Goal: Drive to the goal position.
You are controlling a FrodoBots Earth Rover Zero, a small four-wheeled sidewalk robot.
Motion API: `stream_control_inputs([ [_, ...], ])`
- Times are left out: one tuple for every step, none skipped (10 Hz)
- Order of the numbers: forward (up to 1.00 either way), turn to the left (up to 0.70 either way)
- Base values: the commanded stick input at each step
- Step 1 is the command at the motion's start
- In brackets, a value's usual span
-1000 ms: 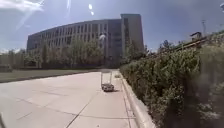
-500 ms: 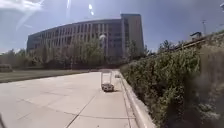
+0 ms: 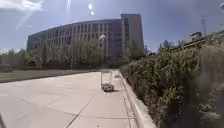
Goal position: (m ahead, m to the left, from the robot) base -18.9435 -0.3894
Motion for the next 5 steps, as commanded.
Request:
stream_control_inputs([
  [0.06, 0.0],
  [0.06, 0.0],
  [0.06, 0.0],
  [0.06, 0.0],
  [0.06, 0.0],
])
